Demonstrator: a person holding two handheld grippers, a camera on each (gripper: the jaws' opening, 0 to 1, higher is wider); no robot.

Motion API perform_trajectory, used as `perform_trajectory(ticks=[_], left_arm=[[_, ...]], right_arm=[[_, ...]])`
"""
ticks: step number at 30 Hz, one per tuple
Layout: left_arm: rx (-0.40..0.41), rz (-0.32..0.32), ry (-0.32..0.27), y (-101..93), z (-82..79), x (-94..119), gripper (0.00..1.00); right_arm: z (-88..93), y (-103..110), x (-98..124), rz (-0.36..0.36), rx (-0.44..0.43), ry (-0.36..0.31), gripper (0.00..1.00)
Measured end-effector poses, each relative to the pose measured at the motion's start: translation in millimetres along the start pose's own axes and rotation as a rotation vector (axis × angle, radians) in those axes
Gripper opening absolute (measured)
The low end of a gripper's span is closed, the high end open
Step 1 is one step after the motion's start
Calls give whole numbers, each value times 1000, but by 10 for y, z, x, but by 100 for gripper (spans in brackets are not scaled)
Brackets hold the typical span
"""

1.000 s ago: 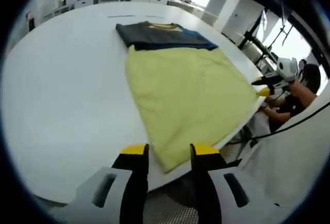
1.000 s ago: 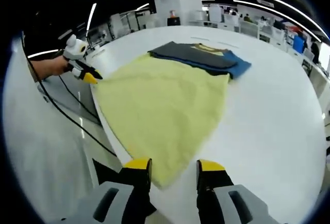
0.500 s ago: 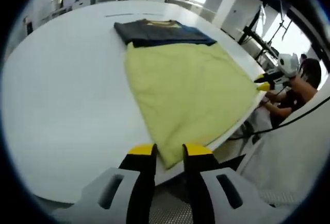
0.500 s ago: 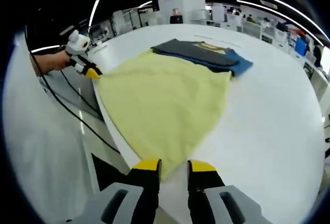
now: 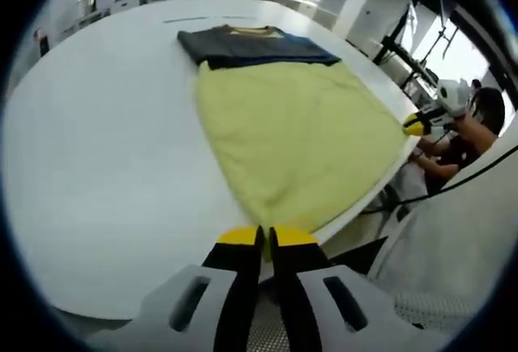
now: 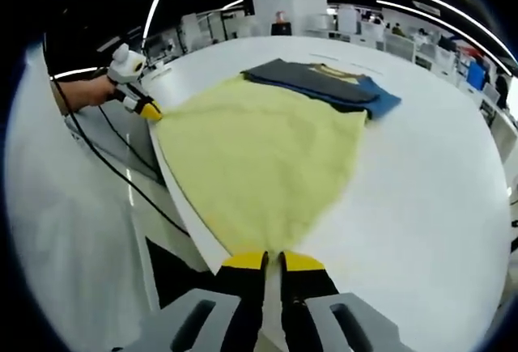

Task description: Fold the garment on the visible template until the final outline fits inside the template.

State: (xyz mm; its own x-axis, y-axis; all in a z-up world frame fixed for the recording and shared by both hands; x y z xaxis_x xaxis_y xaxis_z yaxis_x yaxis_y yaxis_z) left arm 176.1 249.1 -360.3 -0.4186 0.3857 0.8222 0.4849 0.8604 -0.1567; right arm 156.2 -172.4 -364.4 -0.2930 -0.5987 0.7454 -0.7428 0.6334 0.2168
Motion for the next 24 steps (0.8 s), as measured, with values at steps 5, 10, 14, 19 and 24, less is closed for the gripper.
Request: perform_trajectory(ticks=[5, 10, 14, 19, 24], left_arm=[[3, 3, -1, -19, -25, 3, 1], [-7, 9, -9, -40, -92, 34, 1], [-14, 13, -26, -54, -177, 67, 1], [-31, 3, -56, -52, -300, 114, 1], [-41, -6, -89, -30, -439, 161, 1]], right_arm=[[-31, -10, 20, -2, 7, -1, 0], [-70, -47, 52, -1, 9, -8, 0], [-131, -85, 97, 6, 12, -20, 0], [-221, -151, 143, 19, 22, -40, 0], [-316, -221, 200, 35, 31, -61, 0]])
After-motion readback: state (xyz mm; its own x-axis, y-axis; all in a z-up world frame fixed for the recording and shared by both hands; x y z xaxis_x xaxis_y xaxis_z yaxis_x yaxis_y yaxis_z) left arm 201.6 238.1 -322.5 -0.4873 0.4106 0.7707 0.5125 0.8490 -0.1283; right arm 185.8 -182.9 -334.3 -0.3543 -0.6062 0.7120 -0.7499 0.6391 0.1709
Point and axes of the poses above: the point that each gripper's makers call its tool centre point, and the gripper's own axes: x roughly backward along the fingers, y roughly to its left, z roughly out of its underside, the point moved 8 cm from there along x, roughly backward along the fingers, and after that the axes turned 7 degrees about -z, right-handed, at the moved point
